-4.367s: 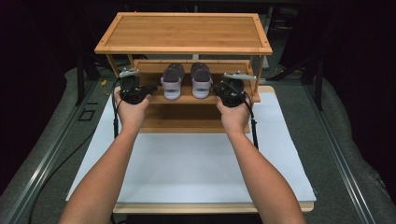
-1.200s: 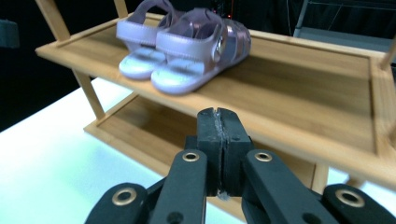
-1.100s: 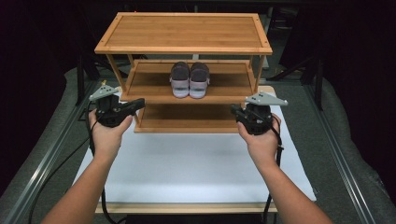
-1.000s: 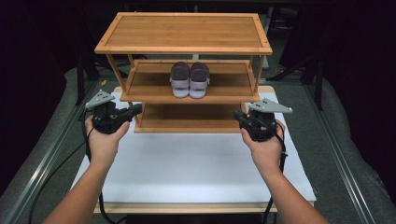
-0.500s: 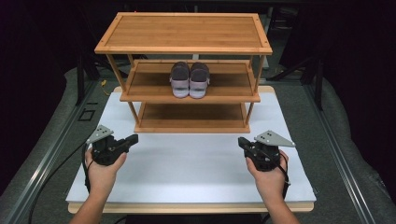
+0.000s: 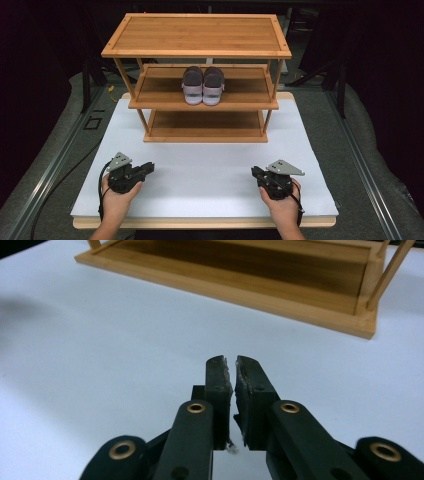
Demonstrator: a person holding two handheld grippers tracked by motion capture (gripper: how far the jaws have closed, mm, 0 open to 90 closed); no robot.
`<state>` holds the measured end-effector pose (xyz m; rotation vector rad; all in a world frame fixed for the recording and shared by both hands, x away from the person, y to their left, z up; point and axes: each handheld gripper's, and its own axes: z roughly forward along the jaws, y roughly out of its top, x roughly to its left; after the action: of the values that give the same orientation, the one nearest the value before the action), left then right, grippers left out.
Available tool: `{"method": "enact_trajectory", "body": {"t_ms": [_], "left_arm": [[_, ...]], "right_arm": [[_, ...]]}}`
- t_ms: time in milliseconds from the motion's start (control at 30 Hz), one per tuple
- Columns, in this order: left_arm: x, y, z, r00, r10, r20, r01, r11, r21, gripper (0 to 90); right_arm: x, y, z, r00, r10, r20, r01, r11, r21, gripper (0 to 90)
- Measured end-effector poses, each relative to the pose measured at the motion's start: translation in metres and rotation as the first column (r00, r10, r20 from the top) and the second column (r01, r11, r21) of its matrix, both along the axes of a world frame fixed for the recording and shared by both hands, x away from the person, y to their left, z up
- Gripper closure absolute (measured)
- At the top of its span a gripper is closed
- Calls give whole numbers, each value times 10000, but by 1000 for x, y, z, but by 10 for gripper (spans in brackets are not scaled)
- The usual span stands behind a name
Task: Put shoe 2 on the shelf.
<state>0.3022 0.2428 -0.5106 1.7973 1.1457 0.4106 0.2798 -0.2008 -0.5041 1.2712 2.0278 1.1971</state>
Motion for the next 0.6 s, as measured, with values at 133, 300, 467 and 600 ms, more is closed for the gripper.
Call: {"method": "enact_trajectory", "body": {"t_ms": [133, 300, 467, 600], "left_arm": [[2, -1, -8, 10000, -33, -53, 35, 9998, 204, 768], [6, -3, -17, 9997, -89, -231, 96, 9995, 317, 709], [9, -10, -23, 9990, -267, -363, 287, 9981, 548, 671], [11, -19, -27, 9980, -519, -356, 550, 9940, 948, 641]], "right_arm": [[3, 3, -7, 9994, 316, -154, -317, 9995, -61, 813], [8, 2, -14, 9972, 578, -483, -569, 9982, 187, 772], [10, 9, -21, 9930, 843, -828, -831, 9964, 175, 731], [12, 14, -23, 9928, 872, -816, -888, 9959, -165, 698]]}}
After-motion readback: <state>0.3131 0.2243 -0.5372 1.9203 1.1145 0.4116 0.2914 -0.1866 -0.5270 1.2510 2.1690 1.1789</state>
